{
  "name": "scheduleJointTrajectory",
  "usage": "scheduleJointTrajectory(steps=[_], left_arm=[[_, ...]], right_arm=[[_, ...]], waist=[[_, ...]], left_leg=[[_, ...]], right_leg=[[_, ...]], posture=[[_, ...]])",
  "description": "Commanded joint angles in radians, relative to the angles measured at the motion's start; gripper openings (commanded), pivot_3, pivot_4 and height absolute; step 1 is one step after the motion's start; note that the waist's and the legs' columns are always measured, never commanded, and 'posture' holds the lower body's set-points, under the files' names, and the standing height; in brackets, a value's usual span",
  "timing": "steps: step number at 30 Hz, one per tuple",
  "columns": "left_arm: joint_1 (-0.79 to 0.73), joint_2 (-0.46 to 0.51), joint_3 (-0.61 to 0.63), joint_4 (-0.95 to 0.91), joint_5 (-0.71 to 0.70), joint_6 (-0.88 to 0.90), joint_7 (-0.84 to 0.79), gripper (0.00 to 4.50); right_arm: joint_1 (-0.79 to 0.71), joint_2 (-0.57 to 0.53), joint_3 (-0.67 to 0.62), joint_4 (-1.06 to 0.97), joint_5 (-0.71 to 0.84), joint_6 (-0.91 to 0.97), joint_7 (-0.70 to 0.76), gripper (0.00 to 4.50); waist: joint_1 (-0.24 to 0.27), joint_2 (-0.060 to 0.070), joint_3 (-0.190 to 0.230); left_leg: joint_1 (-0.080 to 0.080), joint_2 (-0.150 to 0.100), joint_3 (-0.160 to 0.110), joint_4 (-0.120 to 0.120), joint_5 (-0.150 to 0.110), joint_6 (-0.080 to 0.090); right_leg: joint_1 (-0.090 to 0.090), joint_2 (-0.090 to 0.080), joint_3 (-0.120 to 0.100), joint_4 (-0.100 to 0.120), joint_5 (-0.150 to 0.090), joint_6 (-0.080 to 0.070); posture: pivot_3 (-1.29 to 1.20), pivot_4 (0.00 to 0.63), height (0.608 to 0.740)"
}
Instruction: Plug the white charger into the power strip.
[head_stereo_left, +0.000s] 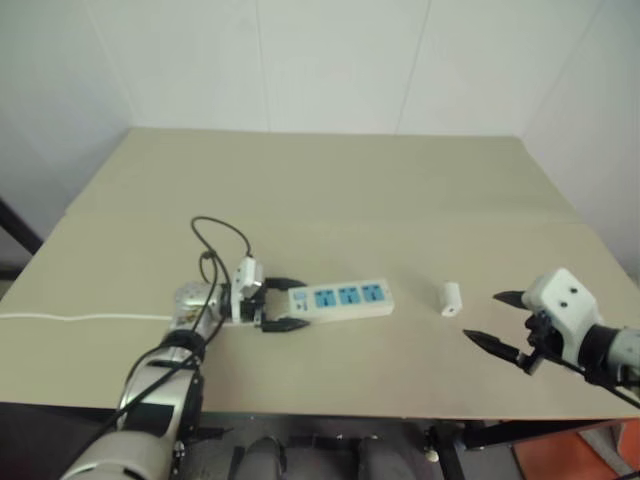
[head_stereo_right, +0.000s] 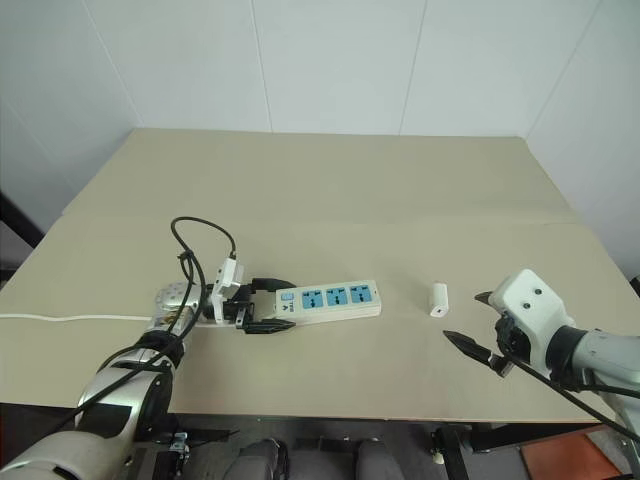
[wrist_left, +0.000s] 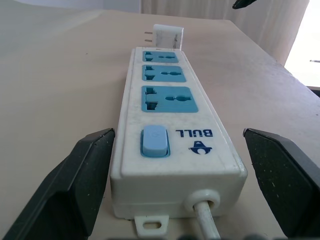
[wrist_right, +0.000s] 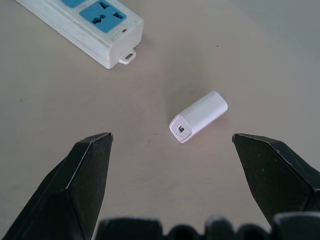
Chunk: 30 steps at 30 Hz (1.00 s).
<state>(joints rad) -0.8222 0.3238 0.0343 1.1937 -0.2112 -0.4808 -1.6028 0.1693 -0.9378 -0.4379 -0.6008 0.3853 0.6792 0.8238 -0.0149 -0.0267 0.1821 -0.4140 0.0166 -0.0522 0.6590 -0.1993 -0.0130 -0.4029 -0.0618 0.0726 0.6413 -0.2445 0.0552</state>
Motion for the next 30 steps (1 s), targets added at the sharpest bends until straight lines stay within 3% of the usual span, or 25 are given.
scheduleJointTrajectory(steps=[1, 12, 17, 20, 23, 26, 30], left_arm=[[-0.008, -0.012, 0.021, 0.015, 0.011, -0.054, 0.028, 4.48], [0.005, -0.012, 0.031, 0.048, 0.051, -0.065, 0.073, 4.48], [0.007, -0.015, 0.039, 0.047, 0.058, -0.058, 0.071, 3.28], [0.006, -0.014, 0.034, 0.039, 0.062, -0.055, 0.045, 3.27], [0.001, -0.005, 0.014, 0.033, 0.080, -0.064, 0.013, 3.27], [-0.003, -0.002, 0.007, 0.029, 0.085, -0.070, -0.005, 3.27], [-0.007, -0.001, -0.009, 0.021, 0.088, -0.070, -0.012, 3.27]], right_arm=[[-0.003, -0.004, -0.025, -0.034, -0.002, -0.005, -0.013, 4.50], [-0.022, -0.012, -0.013, -0.025, -0.005, 0.000, -0.014, 4.50], [-0.035, -0.022, 0.014, -0.019, -0.018, 0.000, -0.012, 4.50], [-0.059, -0.069, 0.047, 0.001, -0.032, -0.036, 0.036, 4.50], [-0.093, -0.152, 0.100, 0.077, -0.106, -0.203, 0.116, 4.50], [-0.186, -0.239, 0.190, 0.247, -0.205, -0.524, 0.238, 4.50], [-0.451, -0.284, 0.395, 0.554, -0.355, -0.979, 0.376, 4.50]], waist=[[0.000, 0.000, 0.000], [-0.001, 0.000, 0.000], [-0.002, 0.000, 0.000], [-0.001, 0.000, 0.000], [-0.003, 0.000, 0.000], [-0.005, 0.000, 0.000], [-0.011, 0.000, 0.000]], left_leg=[[0.000, 0.000, 0.000, 0.000, 0.000, 0.000], [0.001, 0.000, 0.000, 0.000, 0.000, 0.000], [0.001, 0.000, 0.000, 0.000, 0.000, 0.000], [0.001, 0.000, 0.000, 0.000, 0.000, 0.000], [0.001, 0.000, 0.000, 0.000, 0.000, 0.000], [0.001, 0.000, 0.001, 0.000, 0.000, 0.000], [0.002, 0.000, 0.001, 0.000, 0.000, 0.000]], right_leg=[[0.000, 0.000, 0.000, 0.000, 0.000, 0.000], [0.000, 0.000, 0.000, 0.001, 0.000, 0.000], [0.000, 0.000, 0.000, 0.001, 0.000, 0.000], [0.001, 0.000, 0.000, 0.001, 0.000, 0.000], [0.000, 0.000, 0.000, 0.000, 0.000, 0.000], [0.000, 0.000, 0.000, 0.000, 0.000, 0.000], [0.001, 0.000, 0.000, 0.000, 0.000, 0.000]], posture=[[0.00, 0.150, 0.740], [0.00, 0.150, 0.740], [0.00, 0.150, 0.740], [0.00, 0.150, 0.740], [0.00, 0.150, 0.740], [0.00, 0.150, 0.740], [0.00, 0.150, 0.740]])
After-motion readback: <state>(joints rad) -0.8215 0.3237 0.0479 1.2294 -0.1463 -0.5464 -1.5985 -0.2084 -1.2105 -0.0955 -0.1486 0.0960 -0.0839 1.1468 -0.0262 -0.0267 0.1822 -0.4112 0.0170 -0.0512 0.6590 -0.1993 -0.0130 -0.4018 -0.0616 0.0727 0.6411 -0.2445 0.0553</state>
